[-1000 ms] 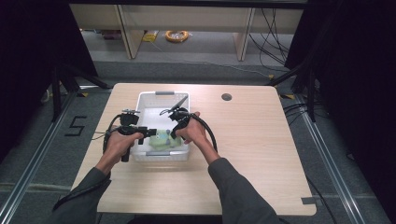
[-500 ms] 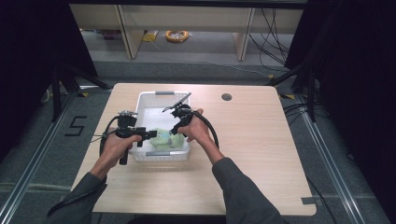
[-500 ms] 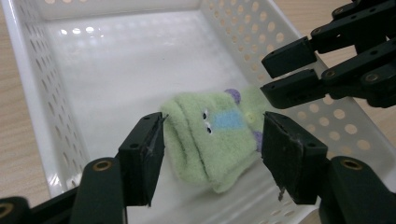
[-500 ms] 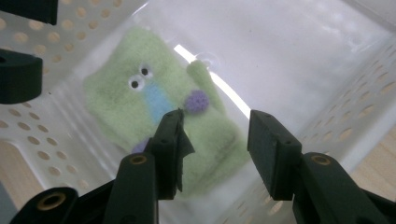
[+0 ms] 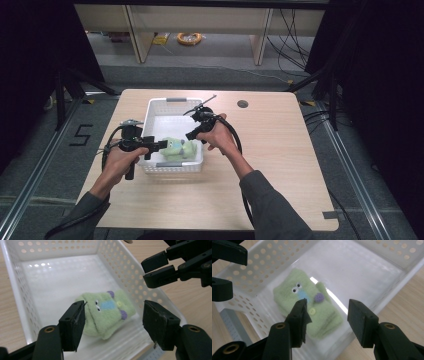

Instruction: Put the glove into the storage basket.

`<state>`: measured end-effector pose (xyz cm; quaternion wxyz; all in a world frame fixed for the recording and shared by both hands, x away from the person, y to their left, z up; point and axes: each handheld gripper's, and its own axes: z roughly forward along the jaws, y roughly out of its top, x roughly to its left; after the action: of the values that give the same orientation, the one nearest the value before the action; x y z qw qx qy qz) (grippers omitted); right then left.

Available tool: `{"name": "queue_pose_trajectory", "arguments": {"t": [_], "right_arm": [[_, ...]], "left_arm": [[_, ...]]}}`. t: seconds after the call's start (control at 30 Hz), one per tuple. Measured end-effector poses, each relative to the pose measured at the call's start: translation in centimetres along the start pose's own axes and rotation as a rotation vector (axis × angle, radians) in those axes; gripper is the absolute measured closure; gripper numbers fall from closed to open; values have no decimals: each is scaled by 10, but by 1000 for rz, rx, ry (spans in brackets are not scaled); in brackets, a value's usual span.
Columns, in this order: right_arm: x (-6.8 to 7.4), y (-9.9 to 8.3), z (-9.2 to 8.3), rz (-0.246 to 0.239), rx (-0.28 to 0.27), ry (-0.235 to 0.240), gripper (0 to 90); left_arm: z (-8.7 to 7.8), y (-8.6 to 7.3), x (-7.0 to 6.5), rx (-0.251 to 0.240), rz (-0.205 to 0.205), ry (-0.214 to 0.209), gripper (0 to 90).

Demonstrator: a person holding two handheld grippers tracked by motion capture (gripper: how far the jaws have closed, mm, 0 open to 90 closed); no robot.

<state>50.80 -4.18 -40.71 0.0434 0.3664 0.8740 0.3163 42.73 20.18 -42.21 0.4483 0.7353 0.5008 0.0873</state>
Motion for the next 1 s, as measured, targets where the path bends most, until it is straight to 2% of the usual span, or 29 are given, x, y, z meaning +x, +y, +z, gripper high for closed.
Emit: {"name": "queue_pose_trajectory", "arguments": {"t": [0.13,0.2,0.23,0.27,0.37,0.57,0.6,0.63,0.67,0.7,0.73,0.77,0.8,0.83,0.87,0.9,0.97,1.0], "right_arm": [[1,-6,-13,3,-15,8,482],[1,-11,-19,-8,-23,20,468],[2,-14,-23,3,-19,14,459],[2,-20,-28,-34,-51,33,446],[5,-26,-34,-23,-58,26,418],[11,-45,-56,-40,-107,23,381],[12,-48,-58,-54,-117,49,379],[13,-50,-61,-42,-118,27,375],[13,-50,-61,-42,-118,27,375],[14,-52,-63,-54,-131,52,373],[14,-54,-66,-75,-135,45,369],[16,-56,-68,-56,-139,34,367],[17,-61,-72,-79,-161,48,367],[17,-61,-72,-79,-161,48,367],[18,-64,-74,-86,-162,37,366],[19,-69,-76,-96,-186,32,363],[21,-72,-79,-80,-168,35,359],[21,-75,-79,-96,-192,26,357]], "left_arm": [[-2,-6,-8,1,18,-15,325],[-1,-10,-13,-9,18,-36,315],[-2,-11,-15,-12,23,-43,313],[-5,-13,-19,-25,24,-51,308],[-7,-15,-25,-41,33,-55,306],[-12,-29,-51,-55,107,-81,286],[-12,-31,-54,-61,115,-87,283],[-13,-33,-56,-68,117,-94,281],[-13,-33,-56,-68,117,-94,279],[-14,-34,-58,-75,124,-103,279],[-15,-36,-60,-75,124,-108,275],[-16,-38,-62,-80,127,-109,271],[-18,-42,-65,-76,133,-106,260],[-18,-42,-65,-76,133,-106,257],[-18,-44,-66,-80,133,-113,257],[-20,-46,-67,-75,134,-102,246],[-20,-50,-68,-73,128,-112,245],[-19,-53,-68,-81,122,-130,245]]}}
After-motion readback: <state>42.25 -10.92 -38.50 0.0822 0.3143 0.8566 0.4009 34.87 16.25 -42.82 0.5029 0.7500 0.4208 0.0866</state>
